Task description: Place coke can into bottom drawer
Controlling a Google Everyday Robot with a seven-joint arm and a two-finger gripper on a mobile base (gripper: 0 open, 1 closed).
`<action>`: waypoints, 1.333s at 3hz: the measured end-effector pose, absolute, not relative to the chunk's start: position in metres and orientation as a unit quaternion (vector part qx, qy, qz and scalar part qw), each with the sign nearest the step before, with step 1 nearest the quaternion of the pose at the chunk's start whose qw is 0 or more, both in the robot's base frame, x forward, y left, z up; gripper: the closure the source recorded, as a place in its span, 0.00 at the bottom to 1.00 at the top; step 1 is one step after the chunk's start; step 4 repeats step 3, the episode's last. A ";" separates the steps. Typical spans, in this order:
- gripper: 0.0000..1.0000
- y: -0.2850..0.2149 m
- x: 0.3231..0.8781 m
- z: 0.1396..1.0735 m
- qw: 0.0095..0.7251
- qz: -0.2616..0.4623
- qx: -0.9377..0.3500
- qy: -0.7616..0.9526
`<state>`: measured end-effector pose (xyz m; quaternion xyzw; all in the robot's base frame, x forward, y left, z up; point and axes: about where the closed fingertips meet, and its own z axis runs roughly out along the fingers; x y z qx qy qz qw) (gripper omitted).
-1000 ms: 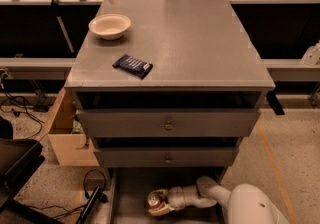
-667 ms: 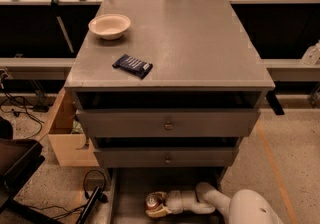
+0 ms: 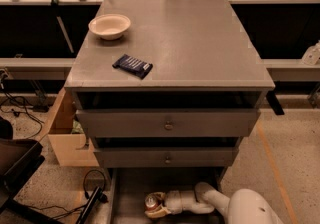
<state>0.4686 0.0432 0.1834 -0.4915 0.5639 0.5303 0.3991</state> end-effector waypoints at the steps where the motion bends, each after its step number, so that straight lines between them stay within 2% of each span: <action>1: 0.28 0.045 0.467 0.183 0.398 0.532 -0.491 0.563; 2: 0.00 0.049 0.465 0.183 0.397 0.535 -0.491 0.562; 4: 0.00 0.049 0.465 0.183 0.397 0.535 -0.491 0.561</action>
Offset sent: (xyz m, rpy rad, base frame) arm -0.0012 0.0020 -0.0002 0.0022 0.0020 0.0026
